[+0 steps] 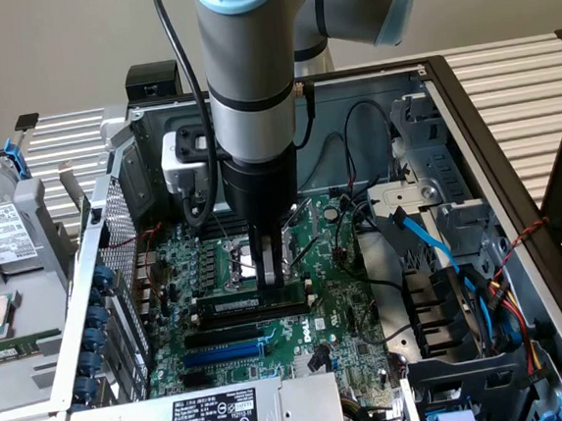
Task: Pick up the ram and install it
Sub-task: 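Insert the ram into the slot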
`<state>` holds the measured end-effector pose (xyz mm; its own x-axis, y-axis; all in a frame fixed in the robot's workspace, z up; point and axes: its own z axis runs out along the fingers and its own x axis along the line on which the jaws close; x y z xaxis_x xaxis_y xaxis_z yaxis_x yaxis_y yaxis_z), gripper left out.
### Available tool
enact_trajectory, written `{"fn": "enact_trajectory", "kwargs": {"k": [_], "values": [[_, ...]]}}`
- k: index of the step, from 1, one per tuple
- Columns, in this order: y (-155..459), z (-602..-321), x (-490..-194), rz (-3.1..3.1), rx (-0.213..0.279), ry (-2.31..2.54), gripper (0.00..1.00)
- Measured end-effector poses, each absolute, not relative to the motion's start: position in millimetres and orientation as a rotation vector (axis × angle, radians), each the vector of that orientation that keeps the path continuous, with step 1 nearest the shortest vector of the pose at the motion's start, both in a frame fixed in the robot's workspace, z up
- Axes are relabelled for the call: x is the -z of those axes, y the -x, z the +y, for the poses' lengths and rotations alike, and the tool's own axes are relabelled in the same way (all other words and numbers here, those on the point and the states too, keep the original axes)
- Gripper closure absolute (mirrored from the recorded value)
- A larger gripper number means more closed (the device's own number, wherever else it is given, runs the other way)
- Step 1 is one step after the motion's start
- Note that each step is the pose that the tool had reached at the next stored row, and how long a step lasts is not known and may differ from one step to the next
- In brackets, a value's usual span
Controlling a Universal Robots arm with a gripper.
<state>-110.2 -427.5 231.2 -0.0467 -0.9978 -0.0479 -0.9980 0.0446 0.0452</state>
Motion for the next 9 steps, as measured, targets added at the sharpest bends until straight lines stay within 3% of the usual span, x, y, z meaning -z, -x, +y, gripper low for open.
{"fn": "enact_trajectory", "kwargs": {"k": [9], "values": [[110.2,-427.5,-231.0,2.268,-0.103,2.166,0.88]]}}
